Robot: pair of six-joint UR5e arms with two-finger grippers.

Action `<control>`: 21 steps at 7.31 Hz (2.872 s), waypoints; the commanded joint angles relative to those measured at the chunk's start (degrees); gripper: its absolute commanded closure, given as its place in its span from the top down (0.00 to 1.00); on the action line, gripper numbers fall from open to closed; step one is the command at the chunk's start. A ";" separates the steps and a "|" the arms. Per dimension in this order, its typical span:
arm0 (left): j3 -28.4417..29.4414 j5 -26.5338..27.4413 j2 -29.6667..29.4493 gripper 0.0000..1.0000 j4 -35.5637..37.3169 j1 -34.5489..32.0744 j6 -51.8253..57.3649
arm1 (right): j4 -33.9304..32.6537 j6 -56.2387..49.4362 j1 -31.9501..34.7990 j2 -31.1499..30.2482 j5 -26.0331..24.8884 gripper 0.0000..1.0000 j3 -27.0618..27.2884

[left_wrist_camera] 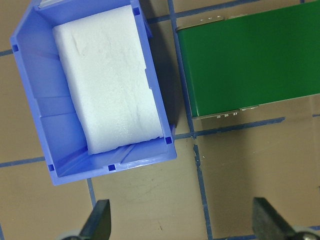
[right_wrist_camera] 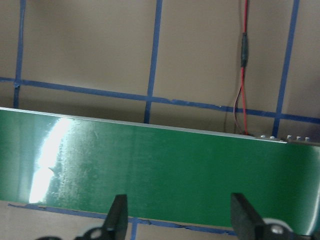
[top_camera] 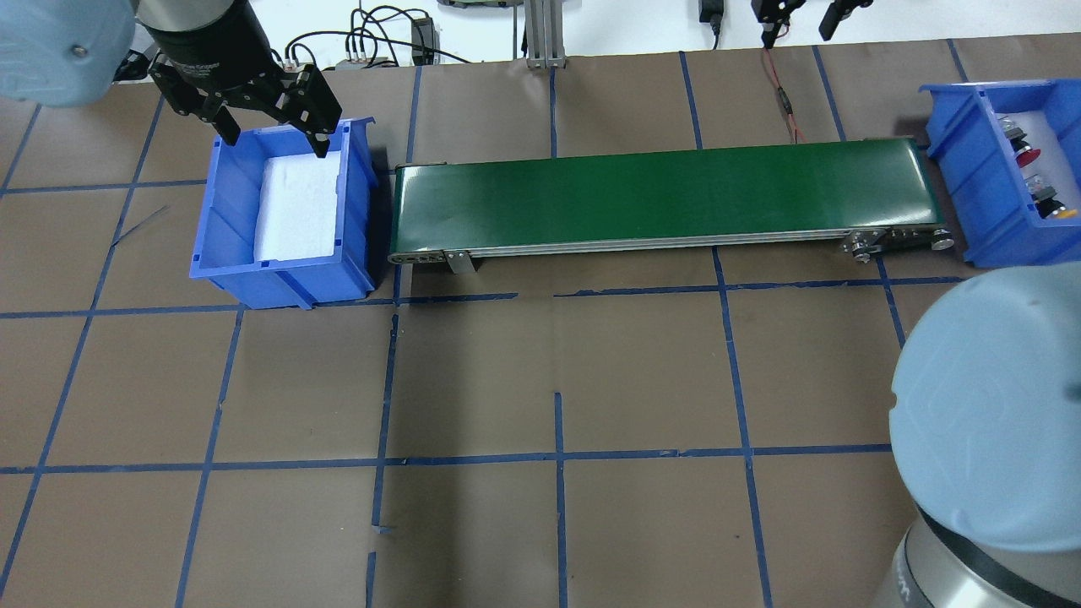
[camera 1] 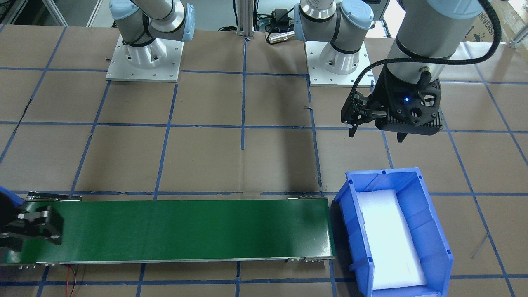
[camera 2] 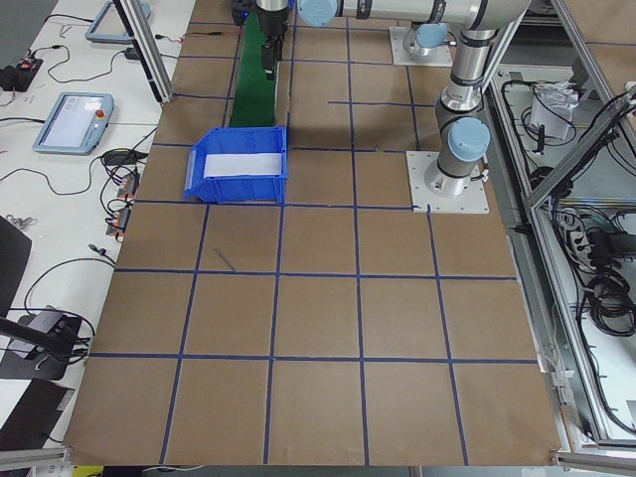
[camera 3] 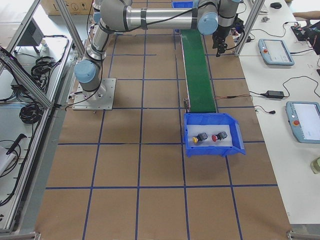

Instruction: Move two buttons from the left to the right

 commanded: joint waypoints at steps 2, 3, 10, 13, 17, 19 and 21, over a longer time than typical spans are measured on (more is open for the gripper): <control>-0.17 0.00 0.04 1.00 0.00 0.00 0.00 | -1.03 3.44 2.02 -13.67 0.46 0.99 16.71; -0.18 0.00 0.04 1.00 0.00 0.00 0.00 | -1.65 3.44 2.02 -18.50 0.28 0.99 21.55; -0.26 0.00 0.13 1.00 0.00 0.00 0.00 | 1.35 4.41 2.02 -32.70 -0.25 0.97 32.49; -0.18 0.00 0.13 1.00 0.00 0.09 0.00 | -1.83 3.71 2.02 -32.52 -0.51 0.98 32.50; -0.18 0.00 0.13 1.00 0.00 0.09 0.09 | -1.92 4.14 2.02 -32.35 -0.25 0.98 33.02; -0.26 0.00 0.13 1.00 0.00 0.09 0.00 | -1.92 4.41 2.02 -32.87 -0.42 0.98 33.90; -0.26 0.00 0.22 1.00 0.00 0.09 0.09 | -2.09 4.24 2.02 -32.88 -0.42 0.98 35.56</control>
